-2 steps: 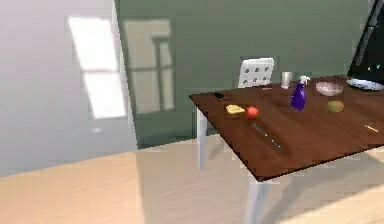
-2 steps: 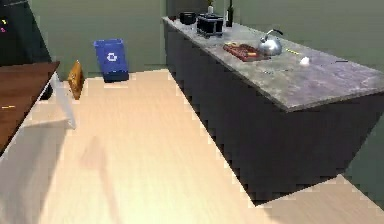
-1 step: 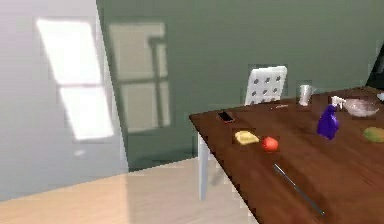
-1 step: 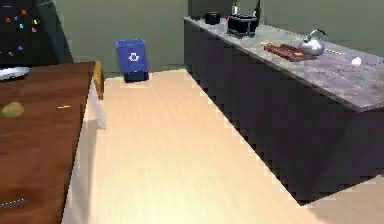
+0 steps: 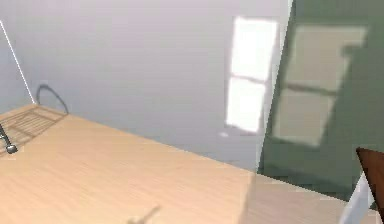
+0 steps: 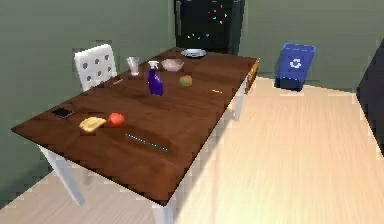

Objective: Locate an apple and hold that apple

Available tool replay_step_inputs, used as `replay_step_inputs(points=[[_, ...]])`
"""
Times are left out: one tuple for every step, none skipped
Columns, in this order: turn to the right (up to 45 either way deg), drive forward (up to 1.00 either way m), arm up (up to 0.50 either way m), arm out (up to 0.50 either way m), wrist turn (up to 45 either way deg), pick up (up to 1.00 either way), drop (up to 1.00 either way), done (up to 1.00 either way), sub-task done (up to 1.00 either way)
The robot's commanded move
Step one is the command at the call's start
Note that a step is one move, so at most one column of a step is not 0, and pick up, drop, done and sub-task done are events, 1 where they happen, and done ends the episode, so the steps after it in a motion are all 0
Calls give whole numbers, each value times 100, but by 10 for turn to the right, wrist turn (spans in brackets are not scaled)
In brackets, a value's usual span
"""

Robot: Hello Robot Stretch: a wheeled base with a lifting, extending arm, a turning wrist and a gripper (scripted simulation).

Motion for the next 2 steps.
replay_step_inputs(points=[[-180, 0, 0, 0, 0, 0, 0, 0, 0], [-30, 0, 0, 0, 0, 0, 0, 0, 0]])
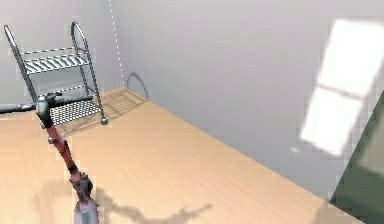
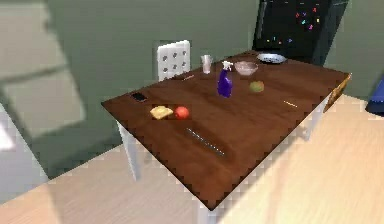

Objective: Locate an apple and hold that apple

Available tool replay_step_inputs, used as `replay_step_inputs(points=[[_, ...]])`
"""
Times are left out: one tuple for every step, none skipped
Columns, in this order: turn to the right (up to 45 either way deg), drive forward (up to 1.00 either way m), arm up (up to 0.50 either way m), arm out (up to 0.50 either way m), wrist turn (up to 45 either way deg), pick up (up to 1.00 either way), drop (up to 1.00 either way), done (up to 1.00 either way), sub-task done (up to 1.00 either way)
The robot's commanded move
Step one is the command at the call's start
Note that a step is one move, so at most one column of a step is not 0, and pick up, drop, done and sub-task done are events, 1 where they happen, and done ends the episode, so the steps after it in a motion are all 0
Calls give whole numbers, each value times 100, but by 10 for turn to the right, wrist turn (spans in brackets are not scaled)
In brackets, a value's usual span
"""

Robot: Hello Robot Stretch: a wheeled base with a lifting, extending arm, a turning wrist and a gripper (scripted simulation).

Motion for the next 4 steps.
replay_step_inputs(points=[[450, 0, 0, 0, 0, 0, 0, 0, 0], [30, 0, 0, 0, 0, 0, 0, 0, 0], [0, 100, 0, 0, 0, 0, 0, 0, 0], [180, 0, 0, 0, 0, 0, 0, 0, 0]])
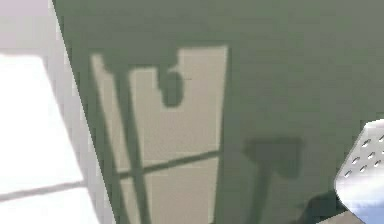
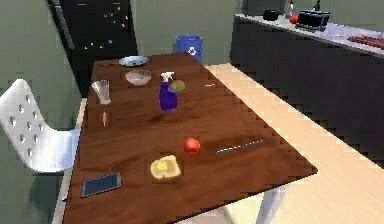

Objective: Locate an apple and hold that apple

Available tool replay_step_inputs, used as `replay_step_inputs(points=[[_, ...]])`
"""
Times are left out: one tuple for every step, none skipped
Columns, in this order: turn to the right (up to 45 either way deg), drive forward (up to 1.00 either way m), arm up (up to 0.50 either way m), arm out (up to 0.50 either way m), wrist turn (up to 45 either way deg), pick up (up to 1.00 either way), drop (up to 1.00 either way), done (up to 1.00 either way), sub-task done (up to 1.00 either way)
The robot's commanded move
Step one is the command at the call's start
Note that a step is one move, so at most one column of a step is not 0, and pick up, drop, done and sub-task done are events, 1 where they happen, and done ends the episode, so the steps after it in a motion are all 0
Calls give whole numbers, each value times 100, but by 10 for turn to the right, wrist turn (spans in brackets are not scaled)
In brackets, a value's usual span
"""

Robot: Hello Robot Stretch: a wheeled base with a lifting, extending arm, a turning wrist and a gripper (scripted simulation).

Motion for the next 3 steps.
replay_step_inputs(points=[[0, 0, 50, 0, 0, 0, 0, 0, 0], [0, 0, 38, 0, 0, 0, 0, 0, 0], [0, 0, 0, 34, 0, 0, 0, 0, 0]])
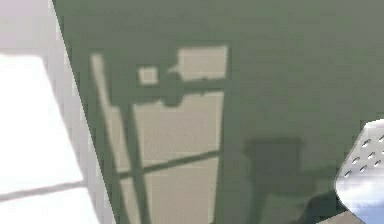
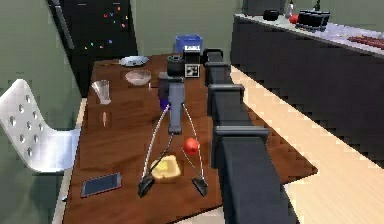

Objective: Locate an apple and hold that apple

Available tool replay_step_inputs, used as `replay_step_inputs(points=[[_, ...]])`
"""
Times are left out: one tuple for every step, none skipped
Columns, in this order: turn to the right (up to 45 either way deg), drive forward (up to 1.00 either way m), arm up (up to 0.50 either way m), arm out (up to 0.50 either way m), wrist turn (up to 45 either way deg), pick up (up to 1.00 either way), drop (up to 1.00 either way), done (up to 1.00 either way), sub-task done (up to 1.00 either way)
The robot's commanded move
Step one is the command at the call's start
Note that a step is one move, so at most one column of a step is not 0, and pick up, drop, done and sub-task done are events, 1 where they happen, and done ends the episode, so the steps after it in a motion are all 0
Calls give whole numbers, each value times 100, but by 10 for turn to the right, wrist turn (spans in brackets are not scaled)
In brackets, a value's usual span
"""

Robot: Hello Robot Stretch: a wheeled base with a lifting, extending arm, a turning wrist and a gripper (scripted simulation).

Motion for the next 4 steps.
replay_step_inputs(points=[[0, 0, 0, 0, 450, 0, 0, 0, 0], [0, 0, 0, 0, 450, 0, 0, 0, 0], [0, 0, 0, 0, 450, 0, 0, 0, 0], [0, 0, 0, 0, 450, 0, 0, 0, 0]])
